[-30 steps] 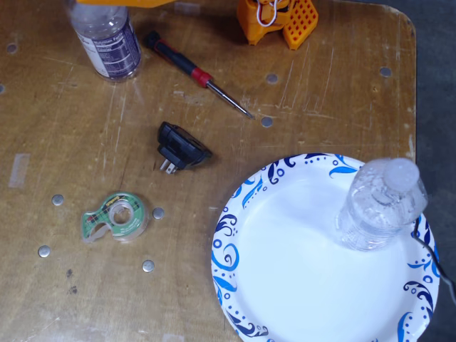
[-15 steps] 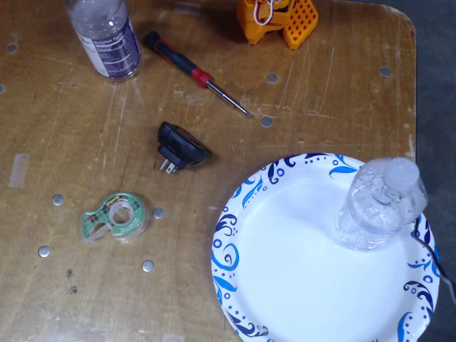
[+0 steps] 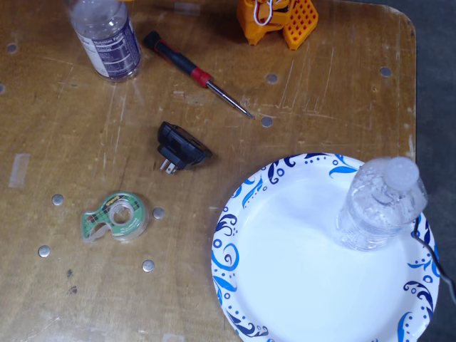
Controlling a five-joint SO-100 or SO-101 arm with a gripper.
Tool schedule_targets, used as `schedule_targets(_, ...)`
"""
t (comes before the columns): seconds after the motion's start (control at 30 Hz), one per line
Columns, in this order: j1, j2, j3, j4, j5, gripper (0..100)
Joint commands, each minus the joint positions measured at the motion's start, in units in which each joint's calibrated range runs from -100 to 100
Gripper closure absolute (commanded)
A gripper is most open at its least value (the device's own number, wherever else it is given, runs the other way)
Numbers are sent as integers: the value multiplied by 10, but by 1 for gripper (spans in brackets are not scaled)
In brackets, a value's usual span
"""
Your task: Move the bottles to the plate
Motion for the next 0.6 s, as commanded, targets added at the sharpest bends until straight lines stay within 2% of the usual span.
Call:
schedule_targets(0.0,-5,6,-27,-19,-2,71)
schedule_targets(0.37,-3,4,-19,-19,-2,87)
schedule_targets(0.57,-4,3,-27,-19,-2,88)
